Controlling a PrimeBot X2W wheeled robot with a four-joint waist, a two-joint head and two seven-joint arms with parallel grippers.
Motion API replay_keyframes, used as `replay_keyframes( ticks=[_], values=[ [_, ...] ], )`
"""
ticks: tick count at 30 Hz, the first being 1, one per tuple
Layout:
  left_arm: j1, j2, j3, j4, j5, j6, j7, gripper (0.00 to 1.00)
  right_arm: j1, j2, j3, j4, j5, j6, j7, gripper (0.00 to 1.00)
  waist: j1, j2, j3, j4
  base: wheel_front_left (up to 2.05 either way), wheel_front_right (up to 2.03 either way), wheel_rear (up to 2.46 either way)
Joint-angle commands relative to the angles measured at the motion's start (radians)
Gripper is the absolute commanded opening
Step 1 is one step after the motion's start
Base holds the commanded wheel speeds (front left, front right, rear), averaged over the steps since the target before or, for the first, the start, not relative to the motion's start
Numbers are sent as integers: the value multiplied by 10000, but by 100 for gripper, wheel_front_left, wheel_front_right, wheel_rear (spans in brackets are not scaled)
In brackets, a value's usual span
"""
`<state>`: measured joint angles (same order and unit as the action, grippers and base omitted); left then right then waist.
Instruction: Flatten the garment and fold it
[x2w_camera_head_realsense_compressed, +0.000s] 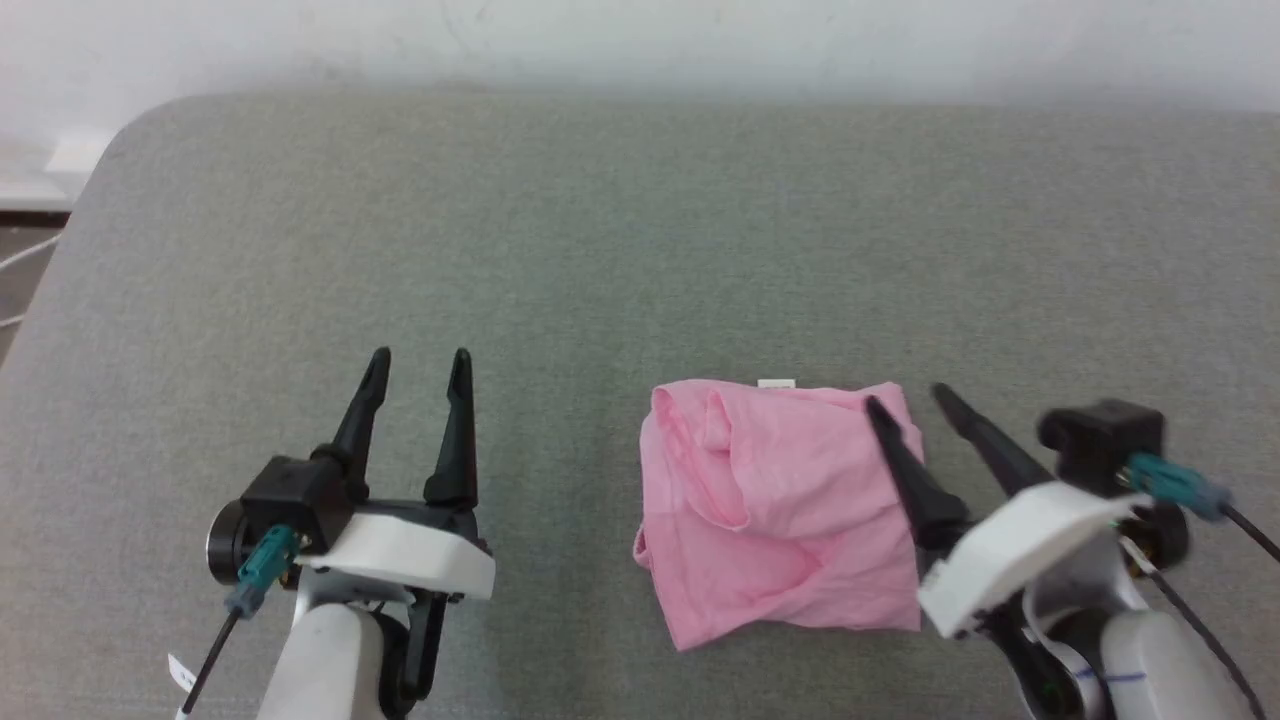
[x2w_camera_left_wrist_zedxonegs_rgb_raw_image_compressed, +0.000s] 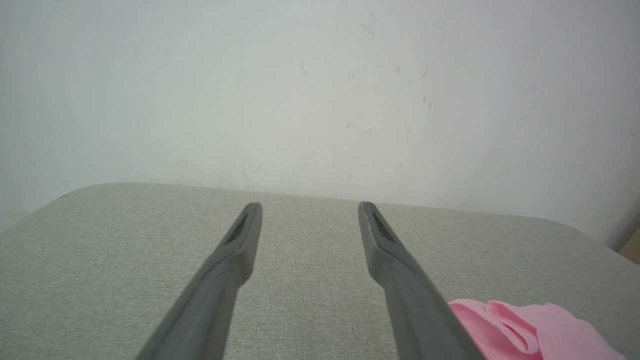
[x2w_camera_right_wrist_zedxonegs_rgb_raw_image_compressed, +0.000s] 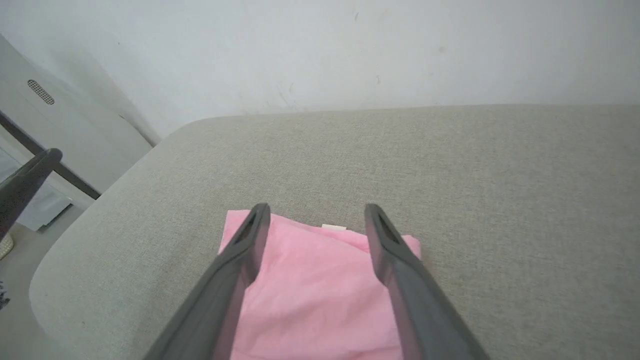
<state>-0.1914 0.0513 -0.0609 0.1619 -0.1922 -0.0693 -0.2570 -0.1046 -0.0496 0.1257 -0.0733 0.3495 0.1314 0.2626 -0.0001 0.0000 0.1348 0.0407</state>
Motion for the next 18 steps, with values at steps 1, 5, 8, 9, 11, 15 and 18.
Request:
replay_keyframes(
  ticks=[1, 5, 8, 9, 11, 15, 18],
  values=[
    [198, -10, 80, -78, 43, -31, -47, 100, 300, -7, -287, -29, -220, -7, -396, 100, 1, 0, -198, -212, 0, 0, 0],
    [292, -10, 73, -222, 16, -13, -47, 100, 889, -7, -1023, 268, -213, -7, -1671, 100, 1, 0, -220, -256, 0, 0, 0],
    [332, -10, 22, -329, -22, 21, -47, 100, 1122, -7, -1293, 914, 224, -7, -2480, 100, 1, 0, -177, -228, 0, 0, 0],
    [339, -10, 7, -365, -22, 29, -47, 100, 1130, -7, -1299, 1163, 334, -7, -2636, 100, 1, 0, -155, -211, 0, 0, 0],
    [328, -11, -33, -430, -19, 34, -47, 100, 1058, -7, -1268, 1696, 637, -7, -2770, 100, 1, 0, -89, -150, 0, 0, 0],
    [291, -11, -97, -525, -11, 41, -47, 100, 775, -7, -1101, 2454, 1021, -7, -2618, 100, 1, 0, -7, -48, 0, 0, 0],
    [277, -11, -152, -577, -30, 59, -47, 100, 389, -7, -938, 3208, 1785, -7, -2222, 100, 1, 0, 63, 46, 0, 0, 0]
  ],
)
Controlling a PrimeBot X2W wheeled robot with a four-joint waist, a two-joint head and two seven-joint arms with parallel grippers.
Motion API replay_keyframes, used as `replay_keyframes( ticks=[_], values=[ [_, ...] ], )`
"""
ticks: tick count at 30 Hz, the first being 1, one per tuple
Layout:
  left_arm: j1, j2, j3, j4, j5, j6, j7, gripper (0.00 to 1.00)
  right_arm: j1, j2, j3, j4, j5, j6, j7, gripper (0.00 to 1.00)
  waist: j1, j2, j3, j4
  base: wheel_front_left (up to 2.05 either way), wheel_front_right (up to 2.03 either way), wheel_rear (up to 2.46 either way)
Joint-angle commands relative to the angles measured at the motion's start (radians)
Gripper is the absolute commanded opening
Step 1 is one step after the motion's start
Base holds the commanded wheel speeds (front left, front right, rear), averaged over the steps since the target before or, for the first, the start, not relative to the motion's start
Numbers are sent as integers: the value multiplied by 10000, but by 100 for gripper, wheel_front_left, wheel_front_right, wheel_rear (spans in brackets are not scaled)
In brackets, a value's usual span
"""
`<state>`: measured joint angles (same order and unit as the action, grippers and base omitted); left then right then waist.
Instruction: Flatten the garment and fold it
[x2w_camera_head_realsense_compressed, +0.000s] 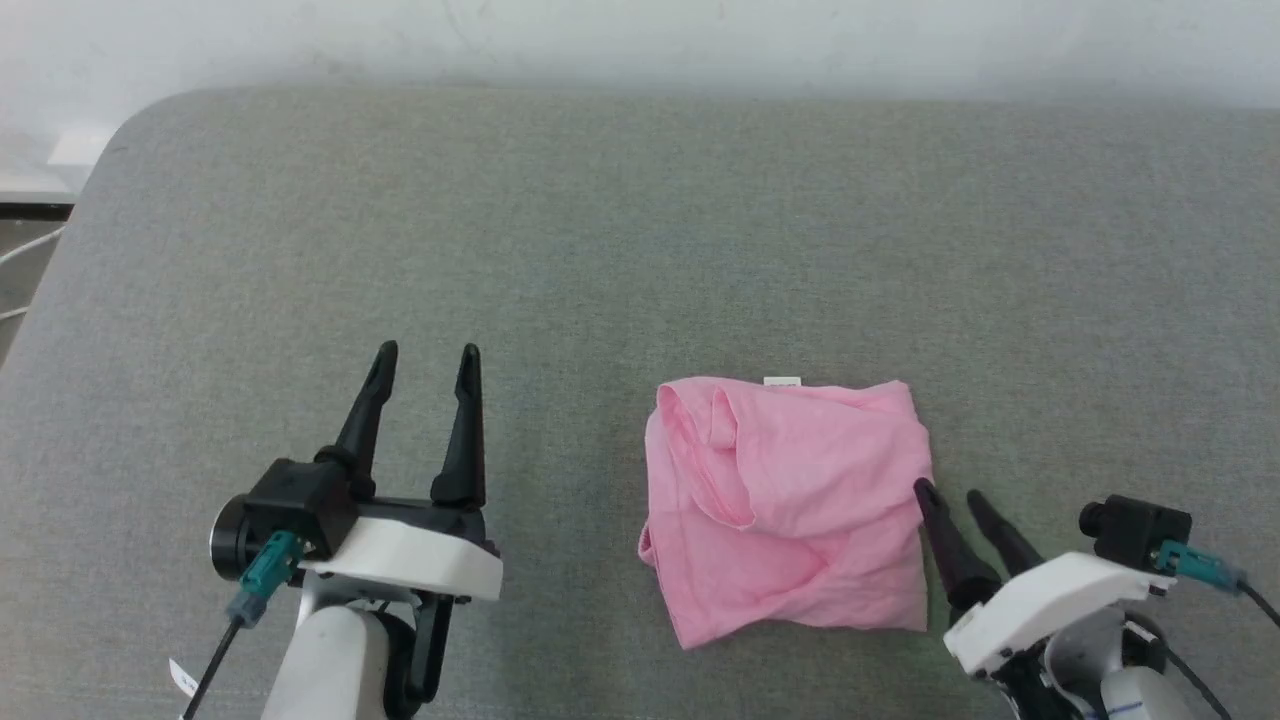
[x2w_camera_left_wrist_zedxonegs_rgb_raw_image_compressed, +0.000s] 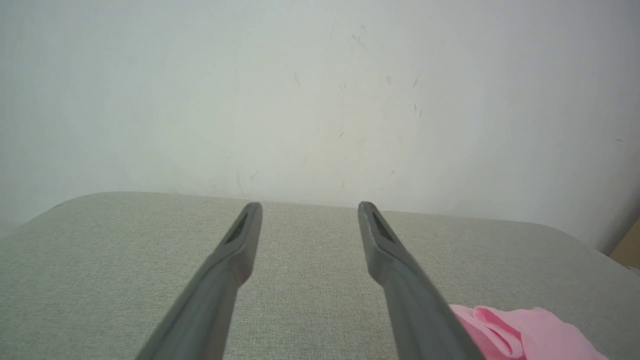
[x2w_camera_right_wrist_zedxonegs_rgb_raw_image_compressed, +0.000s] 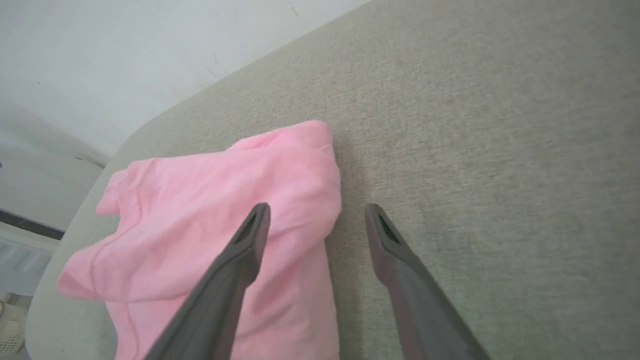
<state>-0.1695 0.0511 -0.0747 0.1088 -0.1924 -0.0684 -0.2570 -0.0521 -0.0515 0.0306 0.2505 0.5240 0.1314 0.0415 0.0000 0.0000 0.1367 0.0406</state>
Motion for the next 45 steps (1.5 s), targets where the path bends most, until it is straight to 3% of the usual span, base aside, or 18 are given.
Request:
replay_keyframes(
  ticks=[1, 5, 9, 11, 13, 17, 22, 31, 38, 45],
  values=[
    [54, -9, -34, -51, -38, 59, -47, 100, -275, 13, 10, 269, 582, -7, 147, 100, 0, 0, 67, 76, 0, 0, 0],
    [36, -9, -129, -20, -68, 77, -47, 100, -897, 13, 290, 1526, 2273, -7, 1001, 100, 0, 0, 122, 192, 0, 0, 0],
    [42, -9, -154, -12, -93, 101, -47, 100, -1502, 13, 862, 2451, 2926, -7, 1735, 100, 0, 0, 154, 234, 0, 0, 0],
    [59, -9, -165, 5, -100, 116, -47, 100, -1741, 13, 1089, 2755, 3034, -7, 1995, 40, 0, 0, 142, 233, 0, 0, 0],
    [84, -9, -173, 19, -104, 128, -47, 100, -1957, 13, 1230, 2946, 2811, -7, 2087, 0, 0, 0, 125, 213, 0, 0, 0],
    [140, -9, -75, -16, -49, 146, -47, 100, -2389, 13, 1327, 3009, 1691, -7, 2284, 0, 0, 0, 149, -30, 0, 0, 0],
    [143, -9, 202, -170, 128, 102, -47, 100, -3137, -42, 1768, 2383, -388, -7, 3126, 0, 0, 0, 430, -827, 0, 0, 0],
    [-421, -9, 374, -363, 556, -158, -47, 100, -4682, -1881, 2969, 1406, -4451, -7, 3503, 0, 0, 0, 1225, -2659, 0, 0, 0],
    [-955, 93, 251, -359, 962, -348, -47, 100, -5447, -2717, 1996, 2227, -5987, -7, 2907, 0, 0, 0, 2019, -3719, 0, 0, 0],
    [-1366, 427, 131, -410, 1212, -462, -47, 100, -6316, -2831, 366, 3382, -7093, -7, 2011, 0, 0, 0, 2829, -4075, 0, 0, 0]
  ],
)
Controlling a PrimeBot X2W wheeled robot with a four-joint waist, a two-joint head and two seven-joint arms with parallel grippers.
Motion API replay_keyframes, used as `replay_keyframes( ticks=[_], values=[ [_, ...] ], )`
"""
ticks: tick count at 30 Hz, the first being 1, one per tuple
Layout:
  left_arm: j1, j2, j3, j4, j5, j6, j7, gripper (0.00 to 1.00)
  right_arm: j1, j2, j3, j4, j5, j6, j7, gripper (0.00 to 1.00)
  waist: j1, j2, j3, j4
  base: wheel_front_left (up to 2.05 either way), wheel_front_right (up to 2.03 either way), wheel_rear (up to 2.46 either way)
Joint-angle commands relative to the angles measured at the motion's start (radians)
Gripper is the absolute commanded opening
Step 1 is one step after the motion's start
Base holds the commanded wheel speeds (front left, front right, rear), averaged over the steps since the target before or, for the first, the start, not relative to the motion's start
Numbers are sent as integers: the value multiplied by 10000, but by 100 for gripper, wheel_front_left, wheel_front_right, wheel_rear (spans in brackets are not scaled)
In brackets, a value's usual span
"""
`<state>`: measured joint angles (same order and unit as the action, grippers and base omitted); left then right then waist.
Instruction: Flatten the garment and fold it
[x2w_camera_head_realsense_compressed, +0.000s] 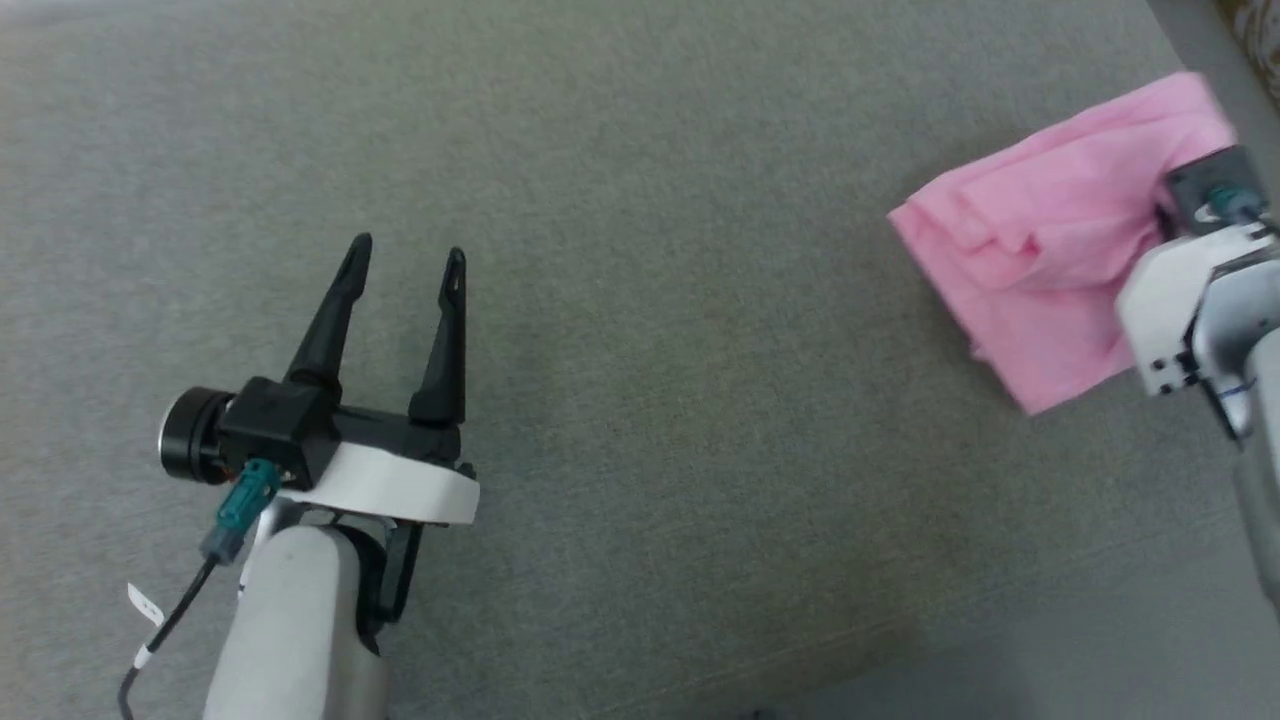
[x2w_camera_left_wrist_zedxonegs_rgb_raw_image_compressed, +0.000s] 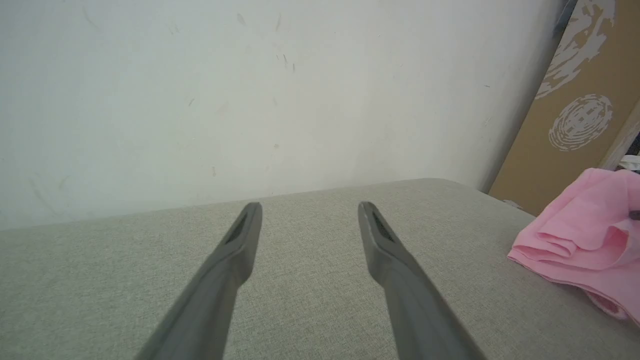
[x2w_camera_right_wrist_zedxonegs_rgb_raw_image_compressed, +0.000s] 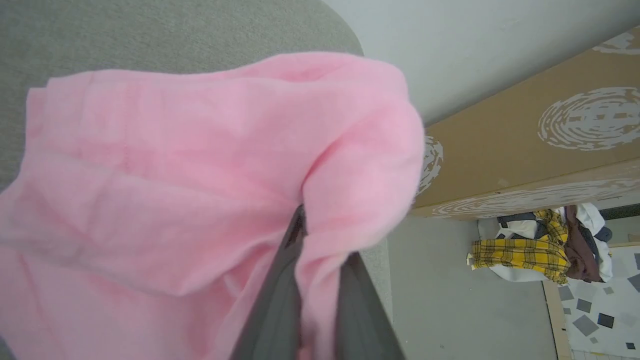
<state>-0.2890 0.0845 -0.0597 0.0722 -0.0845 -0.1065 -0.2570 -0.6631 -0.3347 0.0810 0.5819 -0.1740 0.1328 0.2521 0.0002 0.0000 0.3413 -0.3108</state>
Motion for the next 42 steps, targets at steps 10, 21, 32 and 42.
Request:
replay_keyframes(
  ticks=[10, 21, 32, 42],
  values=[
    [-719, 492, -202, -299, 310, -143, -47, 100, -1162, -64, -2685, 1119, -1664, -21, -783, 0, -2, 0, 1827, 87, 0, 0, 0],
    [-717, 372, -225, -244, 204, -90, -47, 100, -1159, 441, -5736, 1292, -3220, -21, -1162, 100, -2, 0, 1521, 693, 0, 0, 0],
    [144, -133, -240, 406, -166, 147, -47, 100, 169, 806, -6580, 1012, -2817, -21, -2387, 100, -2, 0, -824, 1482, 0, 0, 0],
    [1271, -323, -110, 1006, -910, 469, -47, 100, 2543, 2050, -5020, -1224, -506, -21, -3538, 100, -2, 0, -2673, 2399, 0, 0, 0]
  ],
)
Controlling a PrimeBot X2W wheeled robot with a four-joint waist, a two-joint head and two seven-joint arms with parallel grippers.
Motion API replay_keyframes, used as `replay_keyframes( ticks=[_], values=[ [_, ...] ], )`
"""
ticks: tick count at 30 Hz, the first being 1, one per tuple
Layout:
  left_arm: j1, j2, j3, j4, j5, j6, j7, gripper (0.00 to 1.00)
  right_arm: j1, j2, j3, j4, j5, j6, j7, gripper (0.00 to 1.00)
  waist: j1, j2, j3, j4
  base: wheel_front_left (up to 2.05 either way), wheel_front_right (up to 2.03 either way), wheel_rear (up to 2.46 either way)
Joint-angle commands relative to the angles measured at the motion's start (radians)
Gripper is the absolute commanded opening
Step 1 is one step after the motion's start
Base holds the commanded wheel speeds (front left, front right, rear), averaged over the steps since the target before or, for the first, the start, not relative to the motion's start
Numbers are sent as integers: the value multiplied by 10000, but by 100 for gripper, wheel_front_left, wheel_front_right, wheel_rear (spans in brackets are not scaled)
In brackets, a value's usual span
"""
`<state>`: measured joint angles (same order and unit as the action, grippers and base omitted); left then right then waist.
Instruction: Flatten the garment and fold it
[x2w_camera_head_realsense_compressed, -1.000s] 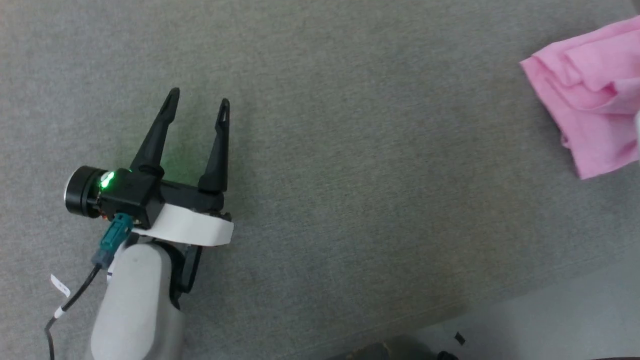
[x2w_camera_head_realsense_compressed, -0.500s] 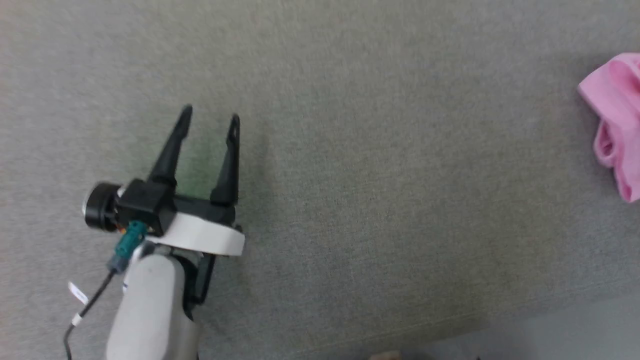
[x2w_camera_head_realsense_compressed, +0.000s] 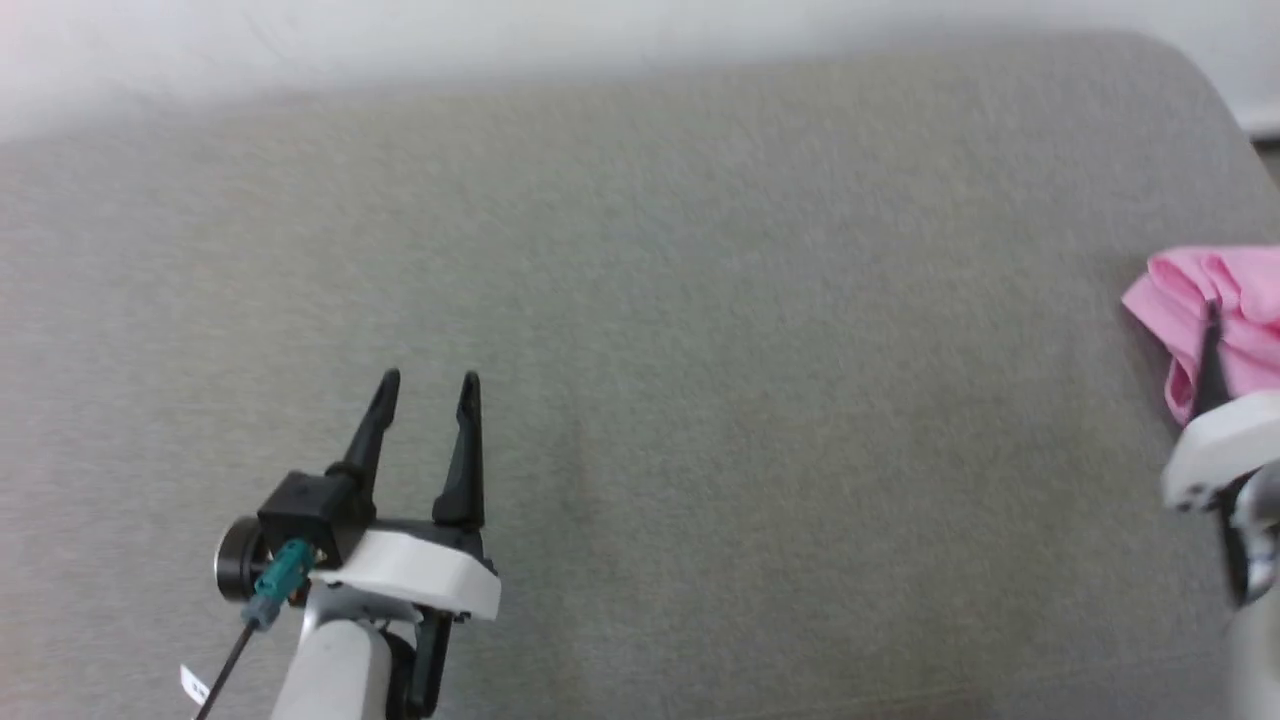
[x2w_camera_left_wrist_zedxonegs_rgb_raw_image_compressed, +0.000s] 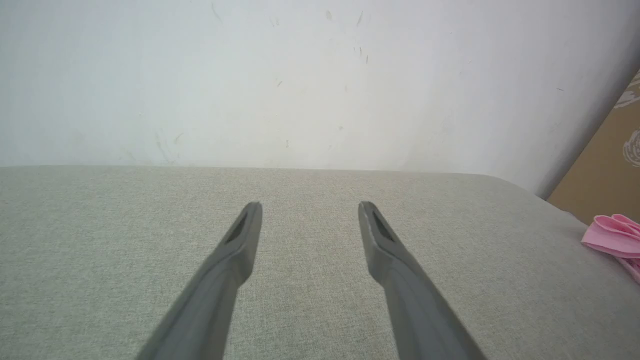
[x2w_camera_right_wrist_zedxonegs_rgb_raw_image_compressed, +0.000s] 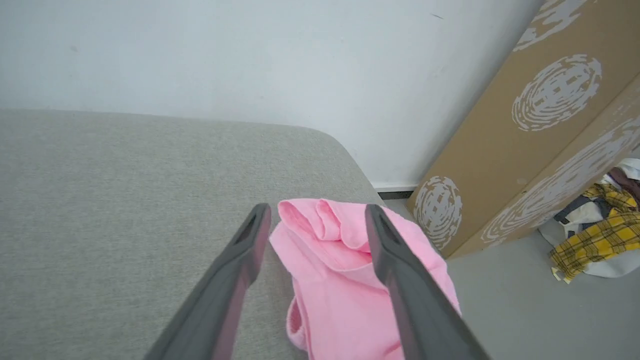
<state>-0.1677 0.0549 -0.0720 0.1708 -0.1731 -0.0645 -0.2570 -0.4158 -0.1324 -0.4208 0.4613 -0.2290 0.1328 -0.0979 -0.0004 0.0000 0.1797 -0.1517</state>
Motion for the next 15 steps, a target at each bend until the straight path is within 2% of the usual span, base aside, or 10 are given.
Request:
replay_keyframes(
  ticks=[1, 9, 15],
  values=[
    [125, -32, -9, 62, -63, 77, -47, 100, 367, 129, 242, -396, 302, -21, -48, 100, 4, 0, -1179, 909, 0, 0, 0],
    [374, -44, -318, 270, -467, 286, -47, 100, 2776, 672, 1506, -3686, 1926, -21, 64, 100, 4, 0, -1782, 1681, 0, 0, 0],
    [572, -45, -426, 330, -414, 375, -47, 100, 3945, 792, 2367, -4888, 2385, -21, -260, 100, 4, 0, -1971, 2002, 0, 0, 0]
  ],
)
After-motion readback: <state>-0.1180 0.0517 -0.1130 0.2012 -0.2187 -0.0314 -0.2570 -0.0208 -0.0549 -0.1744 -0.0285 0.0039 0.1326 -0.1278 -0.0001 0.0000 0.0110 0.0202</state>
